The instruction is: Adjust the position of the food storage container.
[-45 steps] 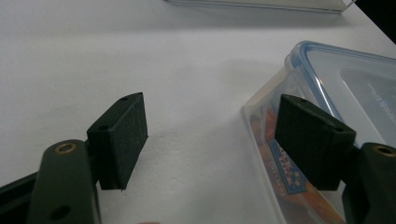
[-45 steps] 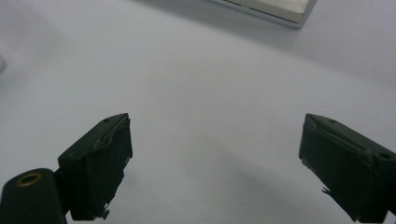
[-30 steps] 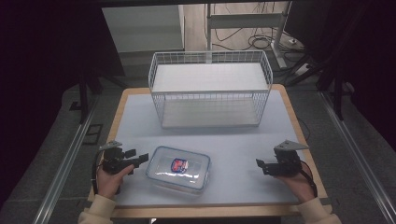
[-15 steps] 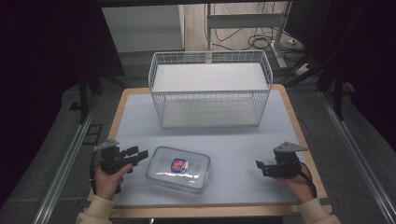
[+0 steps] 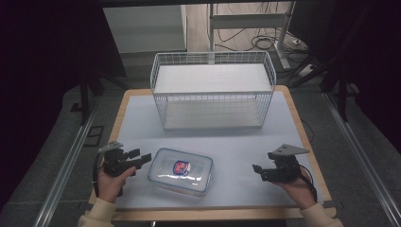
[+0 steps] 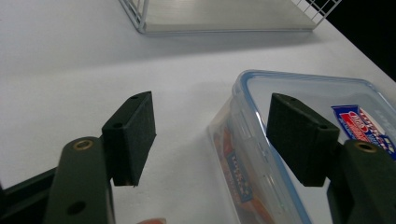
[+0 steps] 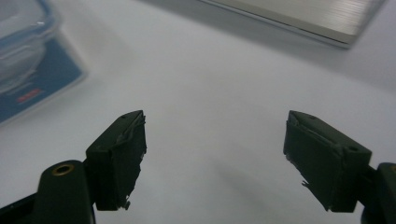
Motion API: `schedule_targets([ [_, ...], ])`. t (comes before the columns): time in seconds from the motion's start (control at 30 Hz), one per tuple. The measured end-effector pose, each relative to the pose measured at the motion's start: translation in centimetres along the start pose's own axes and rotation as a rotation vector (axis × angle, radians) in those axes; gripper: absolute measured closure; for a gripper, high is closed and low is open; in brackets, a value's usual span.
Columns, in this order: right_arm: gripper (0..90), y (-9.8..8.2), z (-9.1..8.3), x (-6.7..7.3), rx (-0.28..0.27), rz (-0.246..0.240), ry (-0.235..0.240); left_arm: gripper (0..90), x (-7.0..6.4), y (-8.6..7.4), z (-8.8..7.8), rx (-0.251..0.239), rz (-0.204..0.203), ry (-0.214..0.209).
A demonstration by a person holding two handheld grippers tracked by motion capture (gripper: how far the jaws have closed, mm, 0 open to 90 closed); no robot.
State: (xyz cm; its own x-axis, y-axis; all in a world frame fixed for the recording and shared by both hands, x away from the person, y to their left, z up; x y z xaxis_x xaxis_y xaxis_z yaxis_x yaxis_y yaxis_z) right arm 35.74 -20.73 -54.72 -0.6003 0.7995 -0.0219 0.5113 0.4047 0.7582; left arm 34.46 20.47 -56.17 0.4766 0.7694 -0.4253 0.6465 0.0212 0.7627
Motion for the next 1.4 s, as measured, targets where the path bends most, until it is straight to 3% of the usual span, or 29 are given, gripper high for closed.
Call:
schedule_targets([
  [0.17, 30.7, 0.6, 0.0, 2.6, 0.009, -0.038, 0.074, 30.2, 0.1, -0.2, 0.2, 0.012, 0.002, 0.002],
  [0.33, 36.2, 1.0, -0.2, 4.1, 0.009, -0.056, 0.109, 29.5, 0.2, -0.3, 0.2, 0.011, 0.000, 0.006],
  [0.4, 49.9, 1.1, -0.3, 4.6, 0.010, -0.064, 0.125, 29.3, 0.3, -0.3, 0.2, 0.013, -0.004, 0.008],
  [0.43, 62.8, 1.1, -0.5, 5.3, 0.013, -0.072, 0.161, 29.2, 0.4, -0.4, 0.2, 0.014, -0.006, 0.009],
  [0.47, 67.9, 1.1, -0.5, 5.8, 0.020, -0.081, 0.192, 29.1, 0.5, -0.4, 0.3, 0.016, -0.009, 0.011],
  [0.63, 86.5, 0.9, -0.2, 9.1, 0.056, -0.151, 0.284, 29.3, 0.7, -0.7, 0.4, 0.029, -0.013, 0.012],
  [0.7, 90.0, 0.9, -0.1, 10.8, 0.061, -0.177, 0.322, 29.3, 0.7, -0.8, 0.5, 0.033, -0.014, 0.014],
  [0.9, 90.0, 0.2, 0.6, 16.6, 0.078, -0.283, 0.412, 29.3, 1.0, -1.0, 0.6, 0.039, -0.018, 0.017],
  [1.03, 90.0, -1.4, 1.7, 19.7, 0.110, -0.356, 0.439, 29.4, 1.2, -1.1, 0.6, 0.042, -0.023, 0.019],
  [1.17, 90.0, -1.9, 2.7, 21.2, 0.118, -0.385, 0.438, 29.4, 1.3, -1.1, 0.6, 0.046, -0.027, 0.017],
  [1.23, 90.0, -1.9, 3.1, 21.4, 0.113, -0.391, 0.425, 29.3, 1.1, -1.0, 0.6, 0.039, -0.040, -0.004],
  [1.4, 90.0, -1.7, 3.8, 21.6, 0.099, -0.402, 0.396, 29.3, 1.1, -1.0, 0.5, 0.047, -0.022, 0.017],
])
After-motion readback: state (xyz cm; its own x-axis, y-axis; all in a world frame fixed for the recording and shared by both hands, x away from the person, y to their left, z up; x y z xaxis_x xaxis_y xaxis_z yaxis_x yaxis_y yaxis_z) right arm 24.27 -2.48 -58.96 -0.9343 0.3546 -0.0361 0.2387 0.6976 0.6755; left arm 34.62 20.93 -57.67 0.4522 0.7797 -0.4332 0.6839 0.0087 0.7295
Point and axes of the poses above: each handheld gripper's, and its own axes: z roughly forward along the jaws, y roughly out of its top, x roughly to its left, the point moved 10 cm from there along z, roughly forward along the jaws, and after that the axes turned 5 degrees about -y, right-handed, at the moved point
